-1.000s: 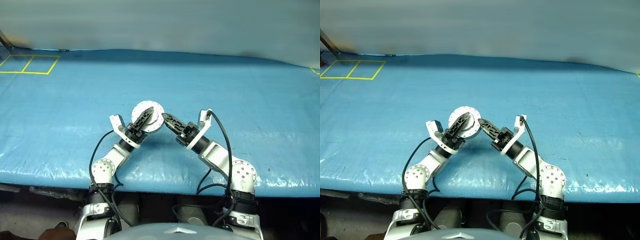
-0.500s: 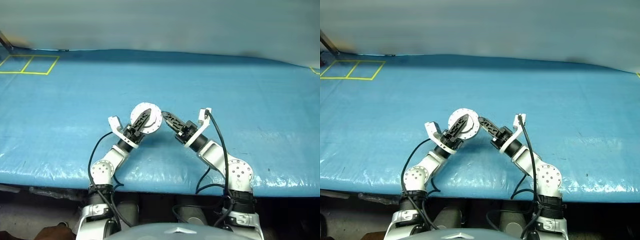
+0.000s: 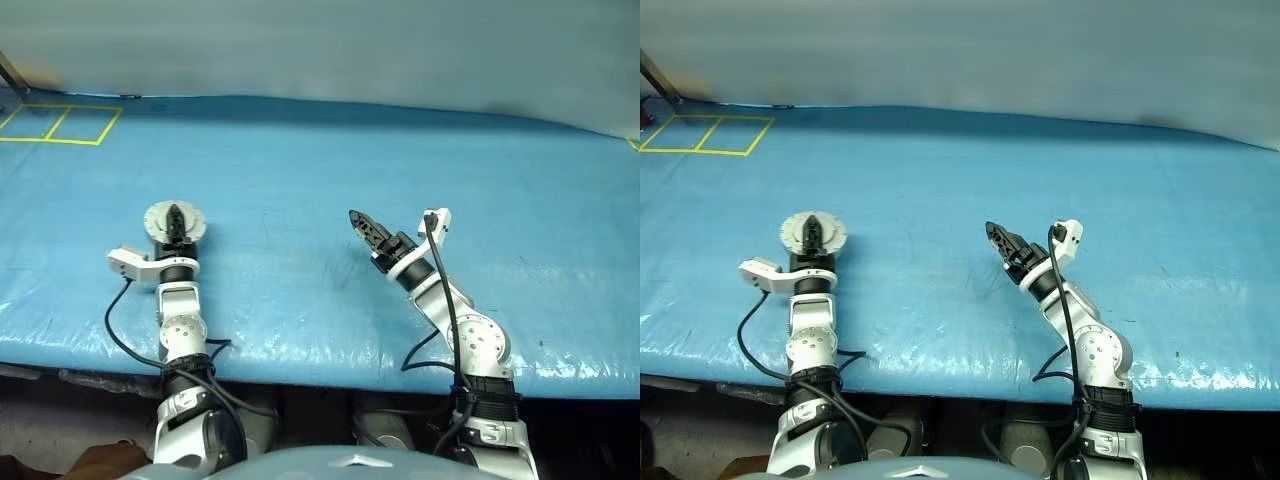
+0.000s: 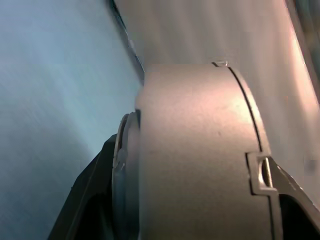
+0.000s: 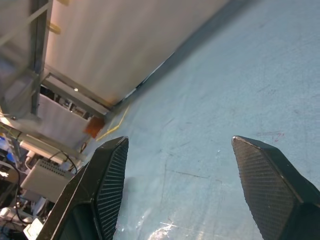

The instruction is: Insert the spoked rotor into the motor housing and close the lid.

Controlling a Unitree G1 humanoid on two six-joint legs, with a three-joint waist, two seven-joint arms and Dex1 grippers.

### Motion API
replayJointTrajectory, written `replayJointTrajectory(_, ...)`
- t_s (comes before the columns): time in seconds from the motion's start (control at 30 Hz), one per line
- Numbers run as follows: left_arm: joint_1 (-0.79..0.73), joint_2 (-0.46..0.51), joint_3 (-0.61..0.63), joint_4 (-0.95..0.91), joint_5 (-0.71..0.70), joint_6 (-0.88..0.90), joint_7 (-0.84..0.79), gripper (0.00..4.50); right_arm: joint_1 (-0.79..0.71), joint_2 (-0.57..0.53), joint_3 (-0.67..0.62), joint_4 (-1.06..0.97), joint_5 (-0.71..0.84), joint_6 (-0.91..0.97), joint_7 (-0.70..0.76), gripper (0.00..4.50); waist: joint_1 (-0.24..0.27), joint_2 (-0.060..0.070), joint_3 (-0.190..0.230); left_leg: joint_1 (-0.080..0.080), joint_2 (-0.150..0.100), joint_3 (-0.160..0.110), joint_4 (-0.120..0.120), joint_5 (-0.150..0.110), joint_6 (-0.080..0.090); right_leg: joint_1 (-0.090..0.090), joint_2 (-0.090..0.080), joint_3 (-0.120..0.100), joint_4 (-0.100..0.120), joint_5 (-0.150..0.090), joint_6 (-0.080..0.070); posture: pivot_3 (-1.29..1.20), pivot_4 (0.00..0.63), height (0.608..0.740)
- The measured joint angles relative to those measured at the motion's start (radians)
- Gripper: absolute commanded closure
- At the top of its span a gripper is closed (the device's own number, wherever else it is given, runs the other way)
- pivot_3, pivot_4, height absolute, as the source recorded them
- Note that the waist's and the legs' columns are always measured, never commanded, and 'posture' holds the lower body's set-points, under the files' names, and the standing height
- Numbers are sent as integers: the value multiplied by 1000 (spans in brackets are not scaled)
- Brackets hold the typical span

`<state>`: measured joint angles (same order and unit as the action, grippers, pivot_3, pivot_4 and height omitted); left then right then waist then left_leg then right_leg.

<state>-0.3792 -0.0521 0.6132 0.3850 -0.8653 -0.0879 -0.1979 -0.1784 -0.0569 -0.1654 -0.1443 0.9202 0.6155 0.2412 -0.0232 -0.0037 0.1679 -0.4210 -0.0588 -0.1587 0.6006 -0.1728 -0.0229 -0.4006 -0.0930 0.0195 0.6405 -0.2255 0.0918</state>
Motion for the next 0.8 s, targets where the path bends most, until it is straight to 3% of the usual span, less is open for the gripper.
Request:
replayJointTrajectory(0.23, -45, 88, -13, 85, 122, -2, 159, 2023, 36, 4, 2, -21, -18, -14, 16, 1030, -2, -3, 1, 6, 0, 0, 2, 0, 0, 6, 1, 0, 1, 0, 1, 0, 150, 740)
replayJointTrajectory(0.43, -17, 102, -45, 47, 198, 34, 248, 55, 35, 6, 0, -21, -31, -18, 19, 1003, -12, 1, -1, 8, 1, 0, 2, 0, 0, 7, 1, 1, 2, 0, 1, 0, 150, 740)
replayJointTrajectory(0.6, 49, 106, -32, -7, 301, -50, 374, 20, 20, -2, -17, -14, -38, -18, 19, 1003, -33, 4, -2, 9, 1, 3, -2, 0, 0, 5, 1, 3, 2, 0, 1, 0, 150, 740)
replayJointTrajectory(0.8, 99, 145, 55, -12, 460, -238, 560, 20, 2, -14, -38, 4, -58, -21, 18, 1003, -21, 1, -1, 7, 1, 2, -3, 1, -1, 3, 1, 3, 2, 0, 1, 0, 150, 740)
